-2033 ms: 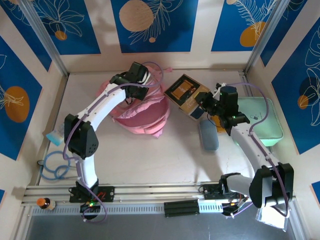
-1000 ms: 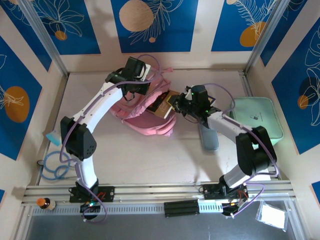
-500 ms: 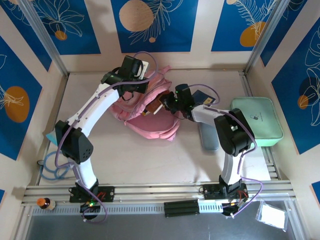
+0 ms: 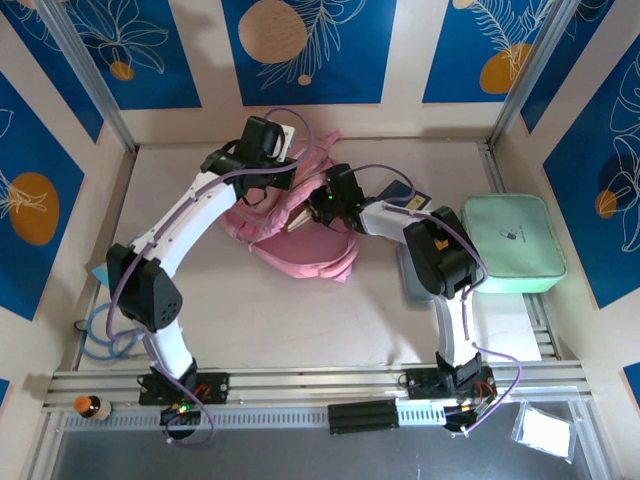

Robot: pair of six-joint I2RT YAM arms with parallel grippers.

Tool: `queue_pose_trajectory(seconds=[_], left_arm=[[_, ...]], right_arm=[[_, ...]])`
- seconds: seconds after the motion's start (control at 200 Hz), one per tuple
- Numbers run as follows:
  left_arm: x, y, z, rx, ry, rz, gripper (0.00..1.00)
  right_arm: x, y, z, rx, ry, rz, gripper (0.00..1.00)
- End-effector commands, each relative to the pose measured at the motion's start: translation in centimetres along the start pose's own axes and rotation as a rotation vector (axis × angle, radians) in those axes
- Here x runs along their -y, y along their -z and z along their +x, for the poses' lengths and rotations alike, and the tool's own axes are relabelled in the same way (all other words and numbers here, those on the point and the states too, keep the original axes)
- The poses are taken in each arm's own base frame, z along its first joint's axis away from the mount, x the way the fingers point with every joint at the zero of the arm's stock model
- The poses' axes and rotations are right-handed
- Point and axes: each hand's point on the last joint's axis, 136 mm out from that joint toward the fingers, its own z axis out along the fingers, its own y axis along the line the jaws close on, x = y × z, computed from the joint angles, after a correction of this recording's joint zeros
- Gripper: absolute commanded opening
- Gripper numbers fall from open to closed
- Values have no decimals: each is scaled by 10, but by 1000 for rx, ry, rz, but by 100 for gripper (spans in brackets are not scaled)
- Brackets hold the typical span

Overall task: Pack the student bag
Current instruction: Place the book in the student bag, then close the student bag at the top-center of the table.

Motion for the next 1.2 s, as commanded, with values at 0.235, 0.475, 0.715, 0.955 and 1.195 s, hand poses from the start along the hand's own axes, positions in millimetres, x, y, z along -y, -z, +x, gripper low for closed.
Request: queue_pose_trajectory(seconds=[0.235, 0.475, 0.715, 0.955, 1.195], left_arm=[[-21, 18, -24, 135, 77, -21, 0], [-57, 1, 22, 40, 107, -125, 0], [-98, 19, 79, -27, 170, -224, 0], [-84, 32, 113, -25, 244, -128, 50], [-65, 40, 103, 12, 277, -17, 86]], right_arm=[[3, 63, 28, -81, 130, 30, 64], [30, 123, 28, 57, 299, 160, 64], [61, 168, -13, 250, 371, 358, 70], [70, 152, -65, 153, 292, 379, 80], [88, 128, -125, 120, 225, 494, 91]])
